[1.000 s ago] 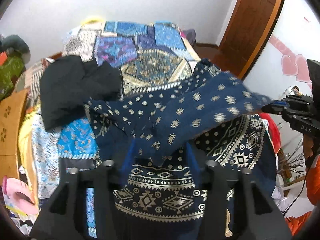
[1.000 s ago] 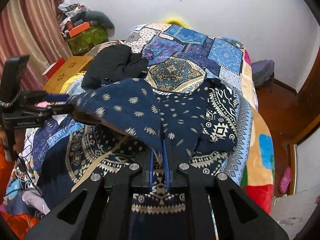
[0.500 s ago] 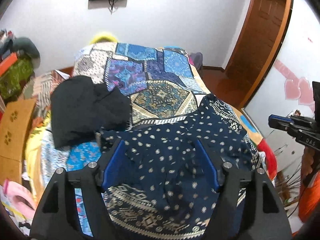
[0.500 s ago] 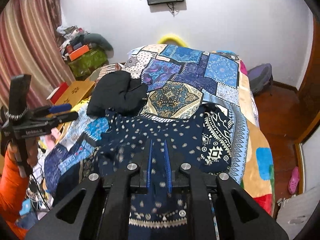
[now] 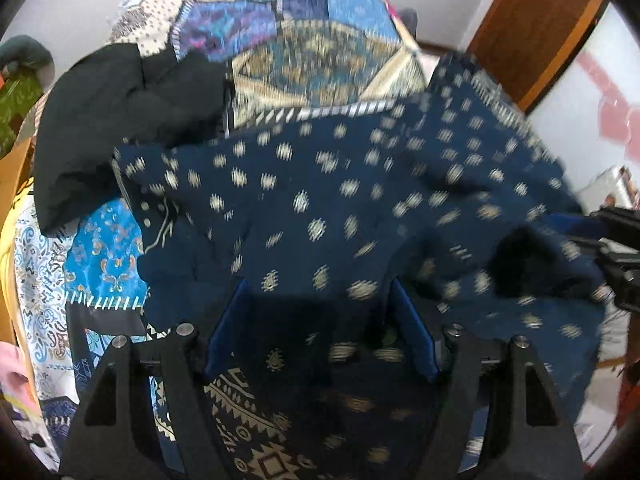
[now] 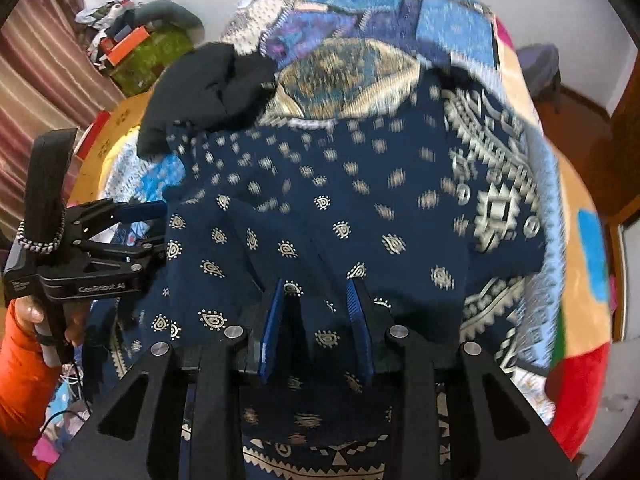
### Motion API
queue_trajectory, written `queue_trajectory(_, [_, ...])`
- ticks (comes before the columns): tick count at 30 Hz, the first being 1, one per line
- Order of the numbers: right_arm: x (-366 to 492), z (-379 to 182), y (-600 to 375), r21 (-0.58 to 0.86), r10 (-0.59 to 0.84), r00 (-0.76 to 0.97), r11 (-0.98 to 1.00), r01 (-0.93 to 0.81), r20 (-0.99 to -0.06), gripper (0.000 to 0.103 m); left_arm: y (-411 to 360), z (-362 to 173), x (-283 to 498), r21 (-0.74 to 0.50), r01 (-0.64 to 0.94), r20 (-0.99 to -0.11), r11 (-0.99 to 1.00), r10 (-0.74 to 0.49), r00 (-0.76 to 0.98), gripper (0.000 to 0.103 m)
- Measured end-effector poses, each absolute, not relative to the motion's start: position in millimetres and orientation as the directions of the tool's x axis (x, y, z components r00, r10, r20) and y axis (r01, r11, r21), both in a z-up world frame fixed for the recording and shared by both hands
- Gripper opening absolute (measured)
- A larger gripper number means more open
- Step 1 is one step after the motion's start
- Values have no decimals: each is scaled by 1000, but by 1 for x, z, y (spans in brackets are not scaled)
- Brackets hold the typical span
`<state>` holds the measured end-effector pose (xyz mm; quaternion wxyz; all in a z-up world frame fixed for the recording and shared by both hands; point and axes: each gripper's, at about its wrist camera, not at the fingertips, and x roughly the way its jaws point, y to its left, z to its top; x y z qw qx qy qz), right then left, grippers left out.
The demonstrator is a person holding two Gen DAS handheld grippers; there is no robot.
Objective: Fold large clothes
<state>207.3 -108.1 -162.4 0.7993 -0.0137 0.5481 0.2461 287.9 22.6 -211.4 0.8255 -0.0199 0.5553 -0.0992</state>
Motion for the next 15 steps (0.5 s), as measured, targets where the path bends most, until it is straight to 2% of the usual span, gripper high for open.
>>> queue_trajectory(7, [213,-134,-131,281,408,332,886,-369,-851,30,47,-190,287,-171,103,-888,980,-199,415,71])
queue_trajectory(9, [215,-123,-140,266,396,380,898,-351,-836,34,59,-177,287,-176,76,-871,981,-191,452,71])
queue_trajectory(11, [218,-112,-149,261,390,430,908,-328,-814,46,77,-166,289,-184,29,-853,982,-174,491,71])
queue_trajectory(13, [222,-102,-159,261,380,481,919,-296,-790,53,97,-159,290,-195,-22,-842,981,-156,517,74])
queue_trajectory(15, [227,-95,-170,258,360,524,930,-260,-772,55,114,-158,295,-198,-71,-838,978,-132,530,74])
